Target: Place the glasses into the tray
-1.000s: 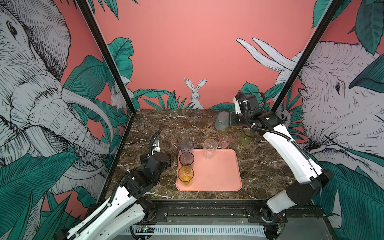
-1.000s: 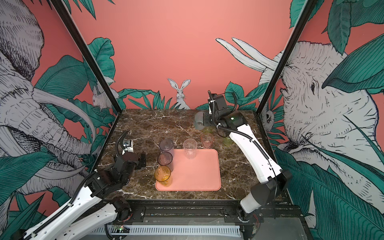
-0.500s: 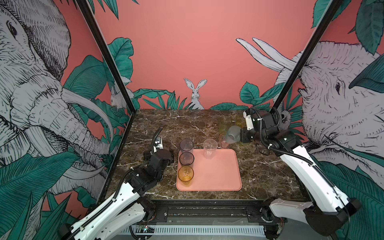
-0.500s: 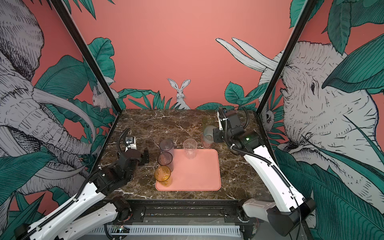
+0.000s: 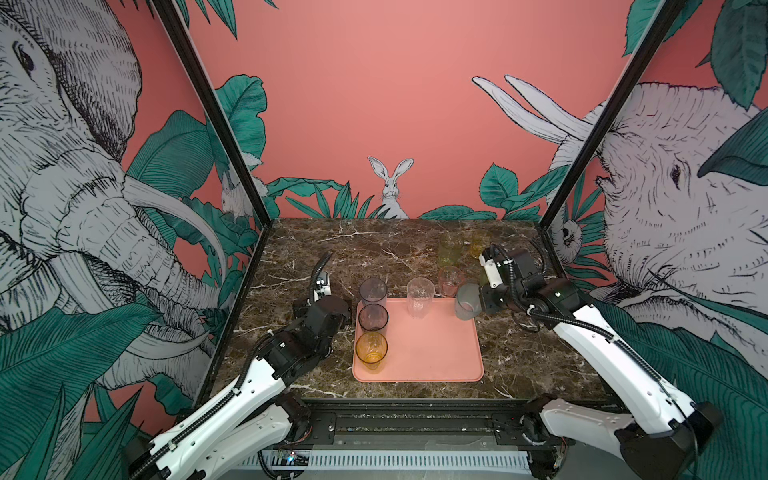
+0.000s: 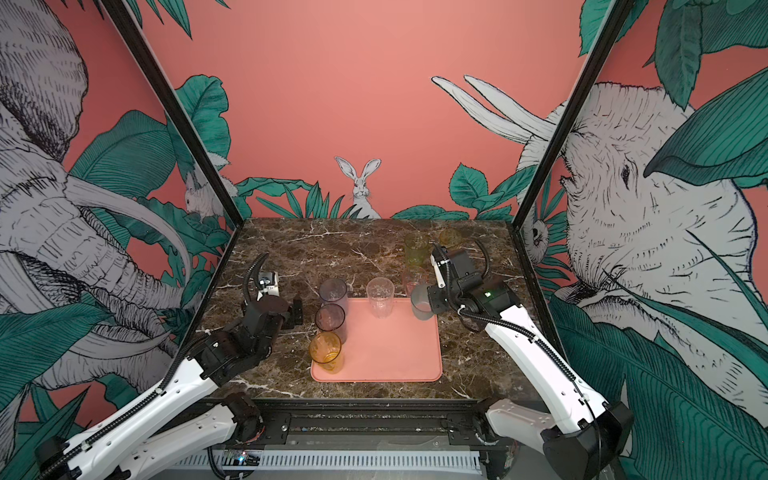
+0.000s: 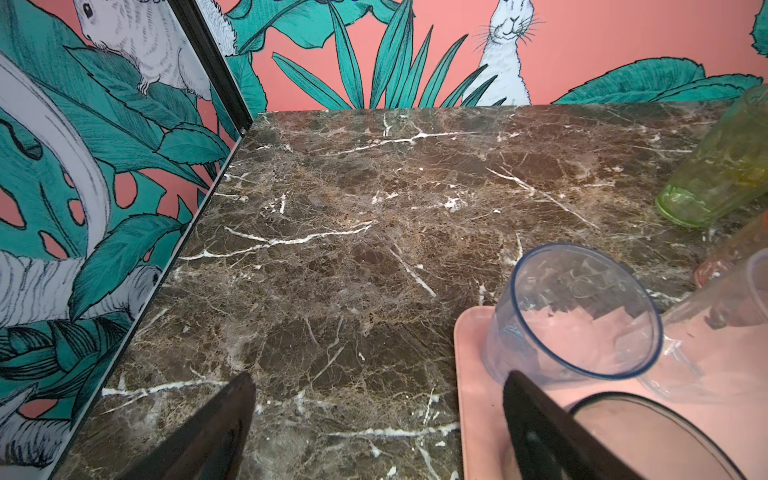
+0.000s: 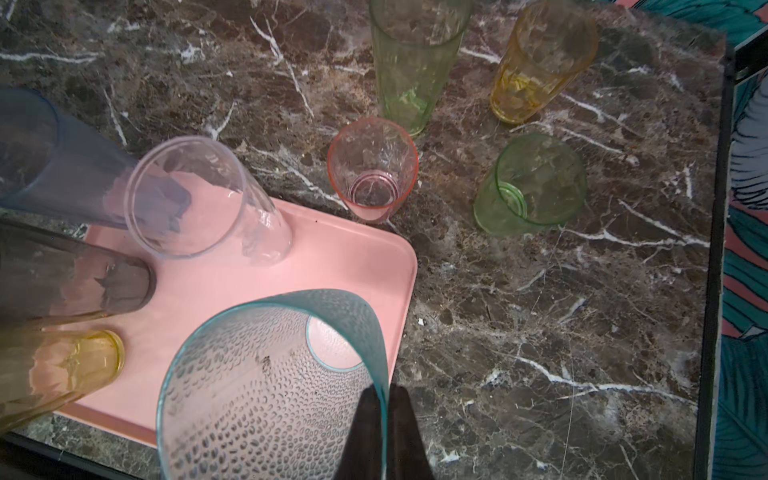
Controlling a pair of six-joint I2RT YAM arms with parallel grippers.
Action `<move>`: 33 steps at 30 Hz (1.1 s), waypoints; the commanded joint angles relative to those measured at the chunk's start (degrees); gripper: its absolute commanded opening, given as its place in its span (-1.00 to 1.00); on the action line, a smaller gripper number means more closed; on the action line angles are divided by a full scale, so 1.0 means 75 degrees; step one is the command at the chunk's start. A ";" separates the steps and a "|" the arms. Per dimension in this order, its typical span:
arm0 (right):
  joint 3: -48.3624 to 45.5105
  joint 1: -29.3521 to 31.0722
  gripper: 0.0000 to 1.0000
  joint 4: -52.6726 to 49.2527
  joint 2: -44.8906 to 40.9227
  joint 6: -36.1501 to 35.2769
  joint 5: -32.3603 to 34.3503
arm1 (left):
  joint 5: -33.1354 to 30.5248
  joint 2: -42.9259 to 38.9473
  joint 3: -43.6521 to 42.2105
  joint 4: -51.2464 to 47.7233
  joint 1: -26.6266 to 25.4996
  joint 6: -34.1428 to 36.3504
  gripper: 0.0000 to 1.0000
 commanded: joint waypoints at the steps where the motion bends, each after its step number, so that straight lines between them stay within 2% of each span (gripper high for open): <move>1: -0.0203 0.0037 -1.00 0.0291 -0.0226 0.0008 -0.0312 | -0.0020 0.0019 0.0045 0.0126 0.0039 -0.0092 0.88; 8: -0.1045 0.0393 -1.00 0.0936 -0.0486 0.0157 -0.0613 | 0.0018 0.0143 0.0091 0.0170 0.0041 -0.0089 0.88; 16: -0.1511 0.1195 -1.00 0.1487 -0.0222 0.0360 -0.0387 | 0.0054 0.0177 0.0115 0.0181 0.0049 -0.0095 0.88; 22: -0.1876 0.1674 -1.00 0.2238 0.0057 0.0917 -0.0438 | 0.0055 0.0157 0.0069 0.0158 0.0045 -0.0137 0.88; 33: -0.1908 0.2225 -1.00 0.2895 0.0713 0.1241 -0.0128 | 0.0003 0.0098 -0.0023 0.0155 0.0043 -0.0142 0.88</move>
